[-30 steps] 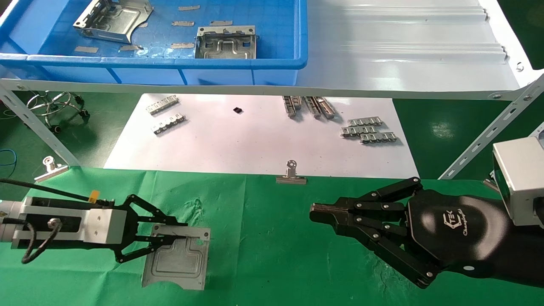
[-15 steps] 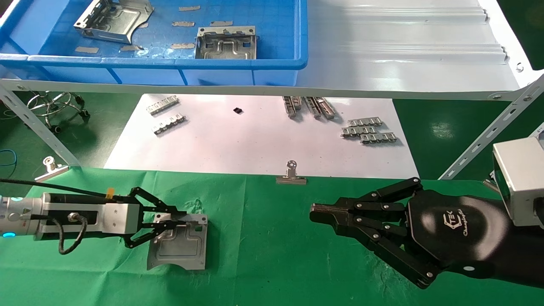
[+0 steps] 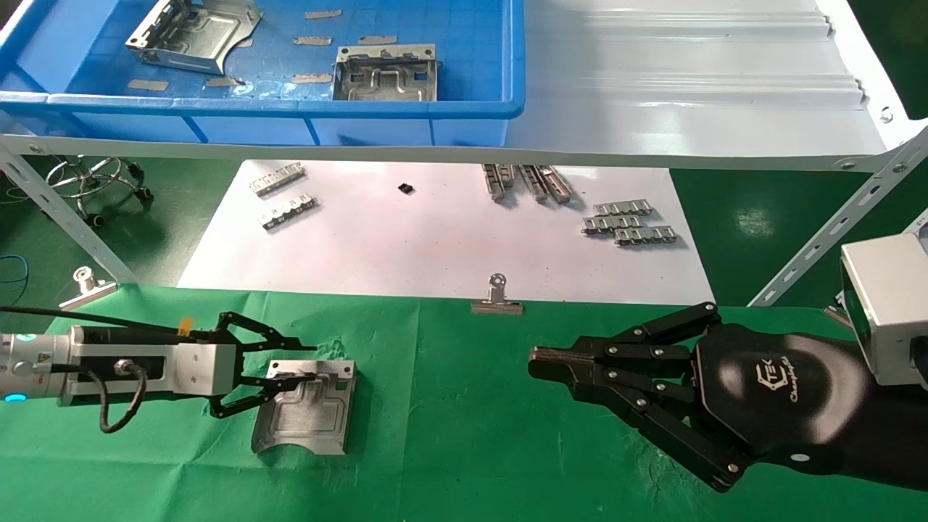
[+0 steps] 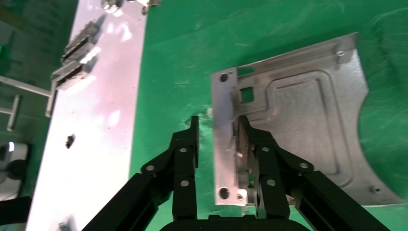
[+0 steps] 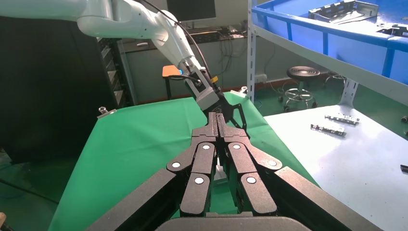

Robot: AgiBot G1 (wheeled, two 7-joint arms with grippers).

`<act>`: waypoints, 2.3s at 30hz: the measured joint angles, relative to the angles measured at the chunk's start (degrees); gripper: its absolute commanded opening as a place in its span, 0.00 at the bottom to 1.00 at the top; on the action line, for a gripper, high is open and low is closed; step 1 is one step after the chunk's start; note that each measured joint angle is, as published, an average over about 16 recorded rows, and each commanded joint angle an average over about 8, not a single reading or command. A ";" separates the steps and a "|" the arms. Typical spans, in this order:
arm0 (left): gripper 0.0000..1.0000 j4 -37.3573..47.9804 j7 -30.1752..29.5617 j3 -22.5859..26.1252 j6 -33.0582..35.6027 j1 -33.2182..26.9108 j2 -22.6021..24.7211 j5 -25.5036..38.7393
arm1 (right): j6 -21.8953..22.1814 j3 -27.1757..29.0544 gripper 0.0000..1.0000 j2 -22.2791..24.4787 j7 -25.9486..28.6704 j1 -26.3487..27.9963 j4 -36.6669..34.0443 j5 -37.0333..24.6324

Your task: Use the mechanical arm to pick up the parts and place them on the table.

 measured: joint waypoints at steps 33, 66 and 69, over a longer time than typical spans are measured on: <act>1.00 -25.10 -31.32 -12.02 5.86 9.07 -8.51 -8.19 | 0.00 0.00 1.00 0.00 0.00 0.00 0.00 0.00; 1.00 -58.45 -60.52 -33.91 2.02 27.32 -16.60 -13.27 | 0.00 0.00 1.00 0.00 0.00 0.00 0.00 0.00; 1.00 -61.48 -63.17 -35.90 1.67 28.98 -17.33 -13.73 | 0.00 0.00 1.00 0.00 0.00 0.00 0.00 0.00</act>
